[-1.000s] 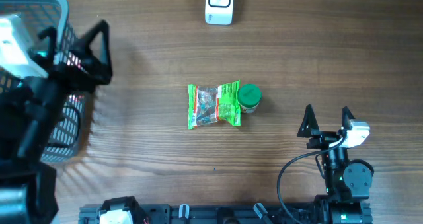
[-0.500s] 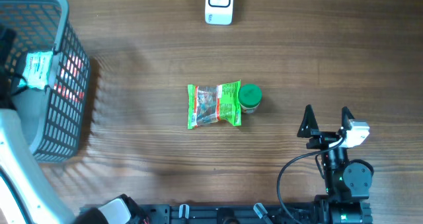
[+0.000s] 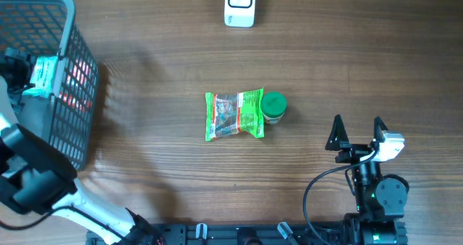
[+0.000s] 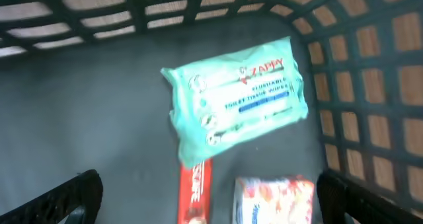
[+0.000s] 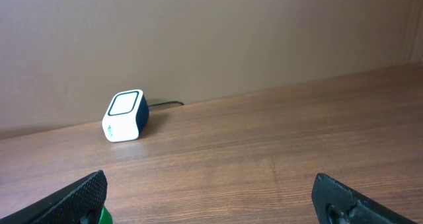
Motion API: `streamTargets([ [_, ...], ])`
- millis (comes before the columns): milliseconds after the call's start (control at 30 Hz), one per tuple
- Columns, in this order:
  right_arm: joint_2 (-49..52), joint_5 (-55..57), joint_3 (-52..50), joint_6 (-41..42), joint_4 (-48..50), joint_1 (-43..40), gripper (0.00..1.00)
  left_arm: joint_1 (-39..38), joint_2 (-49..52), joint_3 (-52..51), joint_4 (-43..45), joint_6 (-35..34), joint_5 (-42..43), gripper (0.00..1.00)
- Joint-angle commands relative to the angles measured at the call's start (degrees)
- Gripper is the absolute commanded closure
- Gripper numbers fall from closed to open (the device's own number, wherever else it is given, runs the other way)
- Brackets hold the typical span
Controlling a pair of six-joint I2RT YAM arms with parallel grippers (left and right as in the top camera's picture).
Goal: Scan the item barcode
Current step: 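Reach the left gripper into the basket and grasp the tissue wipes pack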
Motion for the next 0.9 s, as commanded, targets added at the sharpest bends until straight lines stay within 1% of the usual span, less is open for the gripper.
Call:
streamTargets([
  [0, -0.24, 0.13, -0.07, -0.98, 0.28, 0.35, 0.00, 0.20, 2.64, 0.42, 3.87, -0.96, 0.87, 0.00],
  [167, -0.24, 0.13, -0.07, -0.98, 0.31, 0.35, 0.00, 0.17, 6.36, 0.42, 7.50, -0.96, 0.90, 0.00],
  [500, -0.24, 0.13, -0.07, -0.98, 0.31, 0.35, 0.00, 0.13, 13.66, 0.42, 8.44, -0.96, 1.16, 0.00],
  [600, -0.24, 0.13, -0.07, -0.98, 0.31, 0.35, 0.00, 0.13, 15.76, 0.42, 8.46, -0.96, 4.90, 0.03],
  [733, -0.24, 0.13, -0.07, -0.98, 0.31, 0.35, 0.00, 0.04, 18.62, 0.42, 8.31, -0.96, 5.42, 0.05],
  [767, -0.24, 0.13, -0.07, -0.98, 0.31, 0.35, 0.00, 0.04, 18.91, 0.42, 8.24, -0.96, 5.42, 0.13],
  [800, -0.24, 0.13, -0.07, -1.01, 0.31, 0.35, 0.00, 0.02, 19.23, 0.42, 8.02, -0.94, 5.92, 0.31],
  [833, -0.24, 0.13, -0.07, -0.98, 0.31, 0.35, 0.00, 0.04, 19.43, 0.42, 7.76, -0.92, 7.08, 0.52],
  [867, -0.24, 0.13, -0.07, -0.98, 0.31, 0.35, 0.00, 0.04, 19.43, 0.42, 7.28, -0.92, 8.74, 0.91],
])
